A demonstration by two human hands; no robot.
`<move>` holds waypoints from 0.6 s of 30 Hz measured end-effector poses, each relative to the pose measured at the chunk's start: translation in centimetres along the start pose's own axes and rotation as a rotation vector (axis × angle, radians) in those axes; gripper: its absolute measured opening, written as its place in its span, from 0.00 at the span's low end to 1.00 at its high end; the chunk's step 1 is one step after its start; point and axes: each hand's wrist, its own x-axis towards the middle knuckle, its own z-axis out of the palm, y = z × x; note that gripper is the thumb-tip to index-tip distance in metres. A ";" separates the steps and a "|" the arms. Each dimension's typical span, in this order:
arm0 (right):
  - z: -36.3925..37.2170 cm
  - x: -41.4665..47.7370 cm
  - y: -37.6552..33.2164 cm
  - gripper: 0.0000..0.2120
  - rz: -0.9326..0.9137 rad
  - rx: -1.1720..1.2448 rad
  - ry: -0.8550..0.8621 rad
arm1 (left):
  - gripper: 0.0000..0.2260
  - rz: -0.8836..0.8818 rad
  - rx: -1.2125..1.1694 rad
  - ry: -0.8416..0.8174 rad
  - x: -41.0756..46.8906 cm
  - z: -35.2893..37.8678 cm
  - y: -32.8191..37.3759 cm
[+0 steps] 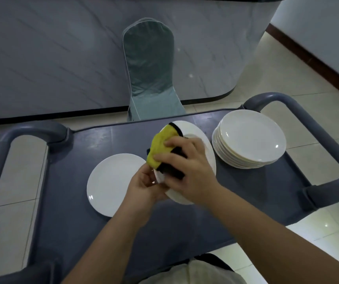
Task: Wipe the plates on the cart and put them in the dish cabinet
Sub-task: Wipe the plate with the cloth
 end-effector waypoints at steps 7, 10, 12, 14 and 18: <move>-0.9 1.9 2.2 0.16 0.381 0.031 0.160 | 0.15 -0.011 0.098 -0.024 -1.3 -0.4 0.1; 0.7 -0.4 -1.0 0.14 0.019 0.022 0.017 | 0.18 -0.019 0.015 -0.022 -1.1 -1.1 0.6; 0.7 0.8 0.1 0.17 0.024 0.071 -0.052 | 0.15 -0.046 -0.005 -0.005 -1.1 -0.9 0.7; 0.8 2.9 2.6 0.20 0.254 0.103 -0.057 | 0.16 -0.063 -0.013 0.004 -1.1 -0.9 0.5; -0.4 5.0 7.3 0.19 0.583 0.150 -0.069 | 0.18 -0.085 -0.192 0.069 -1.1 -1.8 1.3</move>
